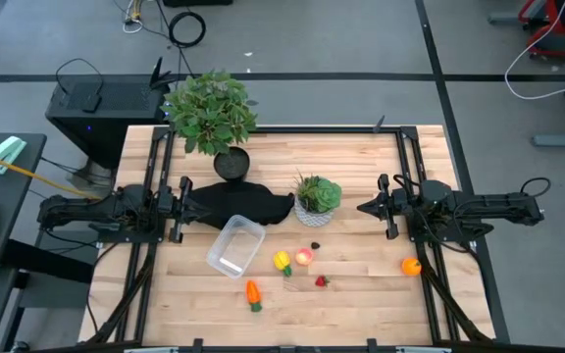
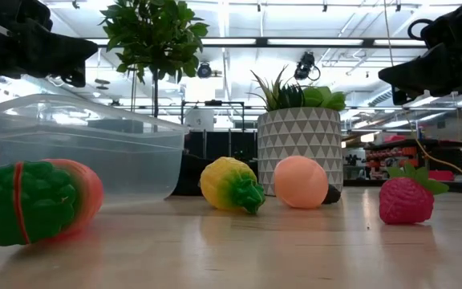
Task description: Pick and placing Produce into tupperware
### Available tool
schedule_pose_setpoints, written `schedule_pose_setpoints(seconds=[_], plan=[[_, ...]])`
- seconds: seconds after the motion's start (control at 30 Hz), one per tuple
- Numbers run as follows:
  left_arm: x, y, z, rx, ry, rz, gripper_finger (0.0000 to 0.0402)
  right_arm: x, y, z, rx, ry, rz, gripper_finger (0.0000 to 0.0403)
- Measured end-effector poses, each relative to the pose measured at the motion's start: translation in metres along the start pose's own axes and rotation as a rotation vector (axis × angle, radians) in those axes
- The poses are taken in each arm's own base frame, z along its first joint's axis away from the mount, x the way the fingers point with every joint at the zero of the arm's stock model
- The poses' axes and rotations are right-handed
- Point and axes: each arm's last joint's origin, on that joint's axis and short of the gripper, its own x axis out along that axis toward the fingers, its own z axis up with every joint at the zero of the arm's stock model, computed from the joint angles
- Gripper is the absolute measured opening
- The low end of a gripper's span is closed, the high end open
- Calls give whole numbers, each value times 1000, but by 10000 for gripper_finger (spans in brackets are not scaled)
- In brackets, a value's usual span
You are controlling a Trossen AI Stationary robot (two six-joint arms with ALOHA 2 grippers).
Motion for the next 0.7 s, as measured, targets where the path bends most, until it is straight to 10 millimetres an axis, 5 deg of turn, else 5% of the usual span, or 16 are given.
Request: schedule_pose_setpoints(seconds=[0.4, 0.7], plan=[[0, 0, 0, -5, 0, 1, 36, 0, 0, 2, 26, -25, -5, 18], [0, 0, 0, -4, 0, 0, 26, -11, -2, 44, 659, -481, 82, 18]])
